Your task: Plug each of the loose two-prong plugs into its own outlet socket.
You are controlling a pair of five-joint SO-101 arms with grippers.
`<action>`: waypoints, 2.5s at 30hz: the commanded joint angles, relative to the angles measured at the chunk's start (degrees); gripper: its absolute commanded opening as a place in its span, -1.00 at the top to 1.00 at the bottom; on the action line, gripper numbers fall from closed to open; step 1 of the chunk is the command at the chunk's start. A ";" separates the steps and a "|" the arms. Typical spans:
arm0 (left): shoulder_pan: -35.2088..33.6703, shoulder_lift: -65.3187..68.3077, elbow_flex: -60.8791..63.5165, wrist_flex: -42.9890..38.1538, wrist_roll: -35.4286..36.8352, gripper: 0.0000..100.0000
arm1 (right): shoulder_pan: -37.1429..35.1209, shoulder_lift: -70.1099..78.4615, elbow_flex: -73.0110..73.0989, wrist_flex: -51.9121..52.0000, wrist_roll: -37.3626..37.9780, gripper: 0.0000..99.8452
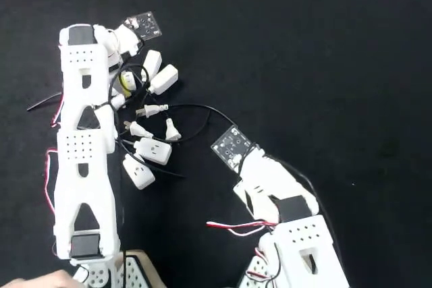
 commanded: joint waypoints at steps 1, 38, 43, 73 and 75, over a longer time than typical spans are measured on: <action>0.04 1.49 -0.75 -3.34 3.16 0.25 | 0.18 -0.22 -1.01 -1.85 0.09 0.93; -1.45 -21.27 6.81 16.26 34.73 0.94 | 0.44 -0.22 -0.66 -3.25 -0.09 0.93; 0.13 -43.16 33.36 16.18 38.42 0.94 | 0.53 -0.13 -0.75 -3.08 -0.26 0.93; 0.75 -130.37 148.26 -6.51 14.59 0.94 | -10.73 54.46 -56.92 11.78 -8.35 0.86; 0.84 -132.66 150.81 -7.82 14.59 0.93 | -10.73 60.62 -62.64 11.60 -12.66 0.81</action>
